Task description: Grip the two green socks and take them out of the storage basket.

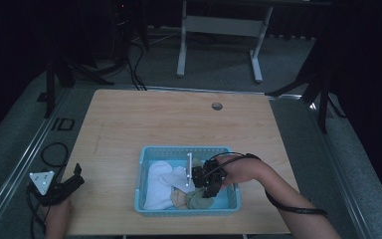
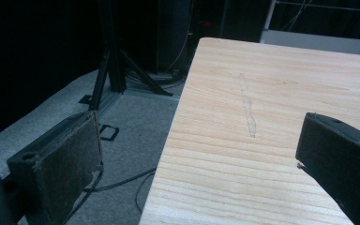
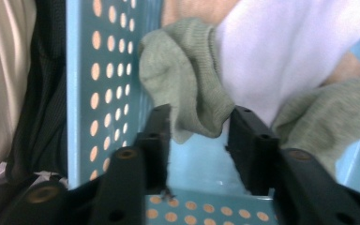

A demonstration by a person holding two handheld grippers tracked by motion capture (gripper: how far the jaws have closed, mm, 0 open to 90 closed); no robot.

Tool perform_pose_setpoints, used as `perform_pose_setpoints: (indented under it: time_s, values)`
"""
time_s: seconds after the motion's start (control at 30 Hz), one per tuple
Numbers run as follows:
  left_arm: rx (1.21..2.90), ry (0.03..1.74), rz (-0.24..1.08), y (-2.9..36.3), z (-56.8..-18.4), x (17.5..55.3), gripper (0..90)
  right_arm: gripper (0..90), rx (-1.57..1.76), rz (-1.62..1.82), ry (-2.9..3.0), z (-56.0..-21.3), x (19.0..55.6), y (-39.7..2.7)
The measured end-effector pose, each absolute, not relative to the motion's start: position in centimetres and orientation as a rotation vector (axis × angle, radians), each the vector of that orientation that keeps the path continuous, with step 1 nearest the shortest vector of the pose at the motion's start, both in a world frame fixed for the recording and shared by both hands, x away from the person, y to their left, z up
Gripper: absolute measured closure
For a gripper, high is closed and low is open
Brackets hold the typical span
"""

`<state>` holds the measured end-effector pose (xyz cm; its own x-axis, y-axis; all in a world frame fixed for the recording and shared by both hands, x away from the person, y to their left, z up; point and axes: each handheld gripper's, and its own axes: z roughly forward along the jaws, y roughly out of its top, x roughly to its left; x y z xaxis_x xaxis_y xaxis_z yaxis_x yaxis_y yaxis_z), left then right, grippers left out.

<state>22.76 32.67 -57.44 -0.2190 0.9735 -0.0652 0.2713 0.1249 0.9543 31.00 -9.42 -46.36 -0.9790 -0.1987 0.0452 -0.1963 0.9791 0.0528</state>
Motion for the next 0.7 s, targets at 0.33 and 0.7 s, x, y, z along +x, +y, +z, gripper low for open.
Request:
perform_pose_setpoints:
  time_s: [0.33, 0.7]
  values:
    - [1.236, 1.624, 1.138, 32.7, -57.4, 22.8, 0.7, 82.5, 0.369, -0.048, -3.074, -44.8, 30.3, -9.7]
    - [1.235, 1.625, 1.138, 32.6, -57.4, 22.8, 0.7, 82.6, 0.329, -0.101, -3.116, -41.5, 30.3, -11.0]
